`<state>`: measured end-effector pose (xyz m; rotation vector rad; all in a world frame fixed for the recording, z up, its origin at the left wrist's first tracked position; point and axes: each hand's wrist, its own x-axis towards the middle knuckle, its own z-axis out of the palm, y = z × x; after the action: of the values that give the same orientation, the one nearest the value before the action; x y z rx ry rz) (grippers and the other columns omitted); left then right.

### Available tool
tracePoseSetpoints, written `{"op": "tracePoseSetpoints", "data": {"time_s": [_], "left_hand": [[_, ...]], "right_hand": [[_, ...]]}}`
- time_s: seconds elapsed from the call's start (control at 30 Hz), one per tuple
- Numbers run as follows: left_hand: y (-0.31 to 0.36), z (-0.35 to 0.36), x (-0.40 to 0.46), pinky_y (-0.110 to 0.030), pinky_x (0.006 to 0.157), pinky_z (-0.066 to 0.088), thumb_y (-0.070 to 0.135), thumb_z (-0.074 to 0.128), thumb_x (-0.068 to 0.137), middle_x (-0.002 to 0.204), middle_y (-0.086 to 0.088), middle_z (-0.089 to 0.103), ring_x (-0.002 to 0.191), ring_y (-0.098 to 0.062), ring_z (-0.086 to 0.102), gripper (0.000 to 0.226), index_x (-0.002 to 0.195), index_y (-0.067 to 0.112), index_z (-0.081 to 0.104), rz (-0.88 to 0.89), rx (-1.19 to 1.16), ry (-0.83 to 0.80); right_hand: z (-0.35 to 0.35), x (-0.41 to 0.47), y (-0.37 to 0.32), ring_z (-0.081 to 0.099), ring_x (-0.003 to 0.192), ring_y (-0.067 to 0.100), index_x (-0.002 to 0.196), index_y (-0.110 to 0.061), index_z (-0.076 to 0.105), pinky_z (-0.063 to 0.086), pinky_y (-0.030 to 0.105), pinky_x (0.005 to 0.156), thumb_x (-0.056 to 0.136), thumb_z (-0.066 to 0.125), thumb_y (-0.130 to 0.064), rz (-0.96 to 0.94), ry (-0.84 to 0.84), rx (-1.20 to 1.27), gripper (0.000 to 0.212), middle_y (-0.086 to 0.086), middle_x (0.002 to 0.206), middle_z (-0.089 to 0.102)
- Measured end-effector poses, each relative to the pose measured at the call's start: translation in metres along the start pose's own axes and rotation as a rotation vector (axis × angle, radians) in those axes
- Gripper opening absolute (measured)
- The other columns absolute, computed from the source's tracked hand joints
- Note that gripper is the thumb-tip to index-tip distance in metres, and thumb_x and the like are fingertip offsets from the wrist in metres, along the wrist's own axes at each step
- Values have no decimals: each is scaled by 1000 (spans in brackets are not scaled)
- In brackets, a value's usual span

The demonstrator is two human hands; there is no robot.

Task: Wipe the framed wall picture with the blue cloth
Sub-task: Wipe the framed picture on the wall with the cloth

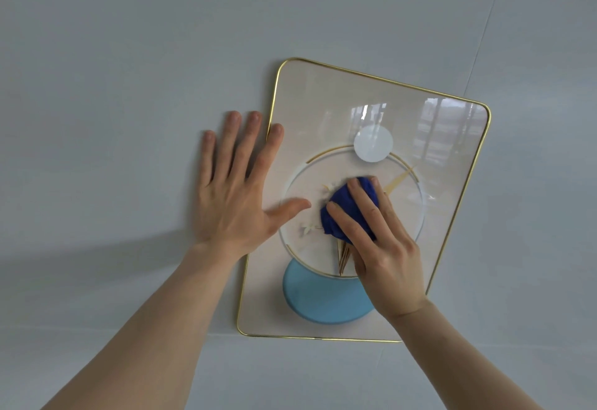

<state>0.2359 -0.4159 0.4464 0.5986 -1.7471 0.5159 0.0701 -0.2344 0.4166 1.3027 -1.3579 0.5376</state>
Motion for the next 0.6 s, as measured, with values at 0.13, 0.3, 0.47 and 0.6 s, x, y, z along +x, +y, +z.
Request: {"op": "tracePoseSetpoints", "data": {"time_s": [0.13, 0.3, 0.47, 0.6], "left_hand": [[-1, 1, 0, -58, 129, 11, 86, 38, 87, 173, -8, 12, 160, -33, 8, 105, 165, 22, 12, 3, 7, 2], [0, 0, 0, -58, 129, 9, 85, 40, 87, 173, -9, 11, 161, -33, 6, 104, 165, 22, 11, 0, -18, -5], [0, -2, 0, -56, 130, 6, 86, 39, 87, 173, -9, 10, 161, -33, 5, 105, 165, 23, 10, -7, -41, -15], [0, -2, 0, -57, 129, 7, 85, 41, 86, 173, -9, 10, 161, -32, 4, 106, 165, 24, 9, -11, -59, -21]], "right_hand": [[-6, -14, 2, 46, 149, 39, 136, -17, 70, 58, 43, 108, 111, 41, -7, -7, -24, -48, 40, 13, 153, 59], [-13, -13, -5, 49, 147, 38, 135, -18, 71, 61, 39, 101, 113, 28, -9, 28, -43, -78, 48, 11, 152, 60], [-19, -33, -6, 49, 148, 36, 135, -20, 70, 61, 35, 92, 111, 27, -5, 72, -106, -114, 52, 10, 153, 60], [-33, -65, 1, 54, 144, 38, 131, -19, 72, 65, 35, 78, 106, 27, 4, 86, -199, -153, 57, 10, 150, 63]]}}
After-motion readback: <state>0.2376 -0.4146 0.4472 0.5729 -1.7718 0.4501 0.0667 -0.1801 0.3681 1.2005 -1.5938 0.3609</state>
